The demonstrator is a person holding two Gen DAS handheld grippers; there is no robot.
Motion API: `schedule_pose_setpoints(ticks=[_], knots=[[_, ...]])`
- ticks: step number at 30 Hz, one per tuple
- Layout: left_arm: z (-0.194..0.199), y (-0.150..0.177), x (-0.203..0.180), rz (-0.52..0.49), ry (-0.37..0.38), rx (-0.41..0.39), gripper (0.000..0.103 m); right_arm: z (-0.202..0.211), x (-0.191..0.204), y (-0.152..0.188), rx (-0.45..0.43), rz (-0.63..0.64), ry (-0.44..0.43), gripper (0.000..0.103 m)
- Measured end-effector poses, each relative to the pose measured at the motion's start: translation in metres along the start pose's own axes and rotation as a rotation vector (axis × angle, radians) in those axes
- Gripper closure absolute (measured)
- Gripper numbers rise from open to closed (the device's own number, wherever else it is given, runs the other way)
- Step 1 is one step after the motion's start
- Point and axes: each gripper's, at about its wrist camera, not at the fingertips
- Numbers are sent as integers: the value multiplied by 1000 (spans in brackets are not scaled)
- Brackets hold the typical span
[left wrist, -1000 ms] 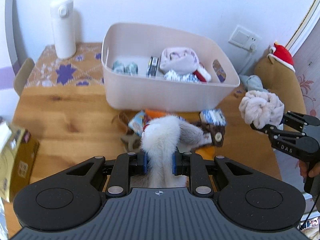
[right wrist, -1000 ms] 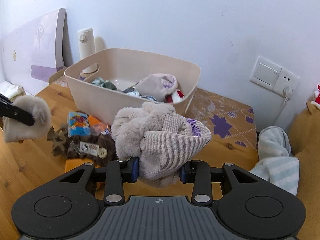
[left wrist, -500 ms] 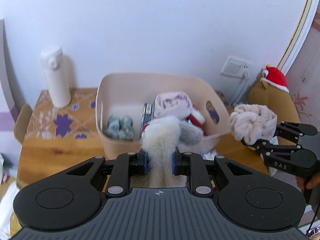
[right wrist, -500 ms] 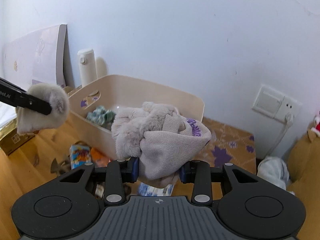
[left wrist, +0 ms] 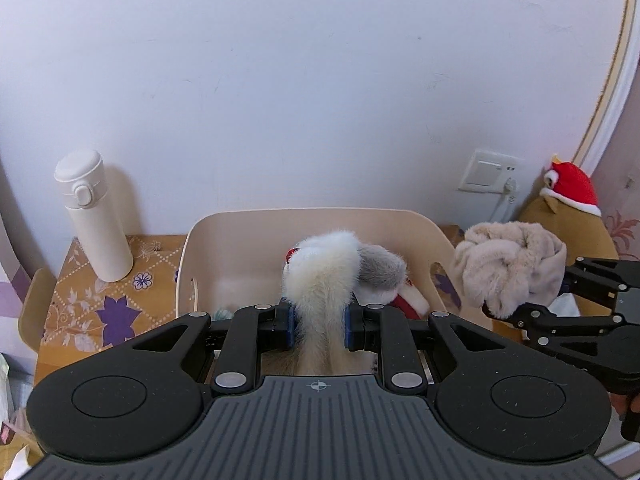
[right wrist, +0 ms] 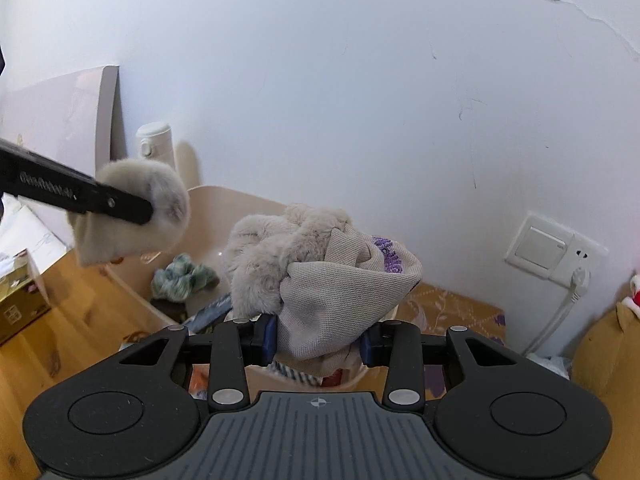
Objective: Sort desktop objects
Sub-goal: 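Carry the white plush and pink-white cloth over the cream basket, then drop plush and cloth into the basket and open both grippers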
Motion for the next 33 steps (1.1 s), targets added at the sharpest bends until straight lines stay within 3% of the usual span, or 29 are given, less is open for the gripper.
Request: schedule_pose_setpoints(ticks=[14,23,25,27,30,33], knots=[[-55,23,11,-28,-140,85,82,-68,3,11,79,-98,31,66],[-69,35,18,-45,-162,145,80,-85,23,25,149,-15,55,60],[-68,36,17,-64,-180,143,76,-86,25,26,159,-8,58,51],[-65,36,15,-72,-175,137,57,-83,28,28,153,0,47,42],[-59,35,13,-72,-176,122,37,-73,35,28,124,46,43,24],[-52,33,13,-58,-182,111,35,-64,39,25,94,78,42,16]])
Point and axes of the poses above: each gripper's, at about its wrist camera, not at the fingertips, and z roughly against the way its jaws point, x to its left, y to its underside, and after that the axes turned 12 degrees about -x, right-handed
